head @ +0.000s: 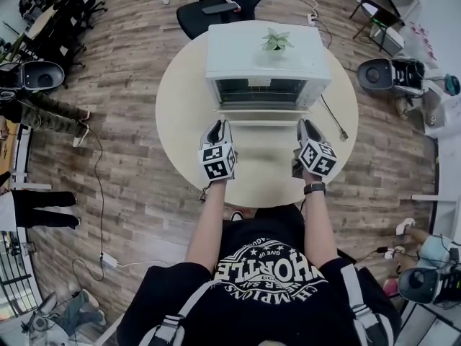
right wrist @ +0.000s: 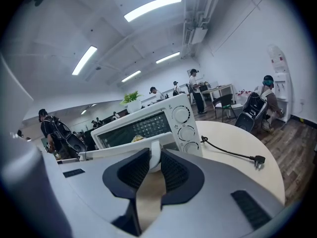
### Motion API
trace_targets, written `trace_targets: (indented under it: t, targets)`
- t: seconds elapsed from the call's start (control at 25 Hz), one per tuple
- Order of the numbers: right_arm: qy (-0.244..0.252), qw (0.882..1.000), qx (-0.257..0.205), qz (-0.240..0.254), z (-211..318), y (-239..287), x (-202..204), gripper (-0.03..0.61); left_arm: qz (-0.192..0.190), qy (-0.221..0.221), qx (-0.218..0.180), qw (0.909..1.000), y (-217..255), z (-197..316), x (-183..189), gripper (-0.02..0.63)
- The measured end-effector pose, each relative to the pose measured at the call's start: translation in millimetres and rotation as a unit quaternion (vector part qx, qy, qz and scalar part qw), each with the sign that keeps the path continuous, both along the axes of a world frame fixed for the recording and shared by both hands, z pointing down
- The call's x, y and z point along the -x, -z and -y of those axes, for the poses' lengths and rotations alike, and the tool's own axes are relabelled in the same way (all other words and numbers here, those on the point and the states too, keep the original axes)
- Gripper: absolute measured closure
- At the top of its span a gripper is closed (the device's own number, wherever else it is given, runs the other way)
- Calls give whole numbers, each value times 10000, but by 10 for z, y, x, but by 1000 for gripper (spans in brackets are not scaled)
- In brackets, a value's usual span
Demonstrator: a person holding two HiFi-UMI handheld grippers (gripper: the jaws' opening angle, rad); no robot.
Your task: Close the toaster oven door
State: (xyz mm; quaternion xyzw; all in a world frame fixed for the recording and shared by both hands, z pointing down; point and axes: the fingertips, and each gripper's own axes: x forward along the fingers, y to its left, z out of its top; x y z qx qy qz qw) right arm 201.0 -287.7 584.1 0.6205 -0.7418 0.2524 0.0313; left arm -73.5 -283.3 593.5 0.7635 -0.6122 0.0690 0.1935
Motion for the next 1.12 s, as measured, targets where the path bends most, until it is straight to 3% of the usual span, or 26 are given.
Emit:
trace_targets:
  t: [1.12]
  targets:
    - [49,9999,-124,-43,362,191,-34,482,23,-1,-129,9999,202,355,-37,535]
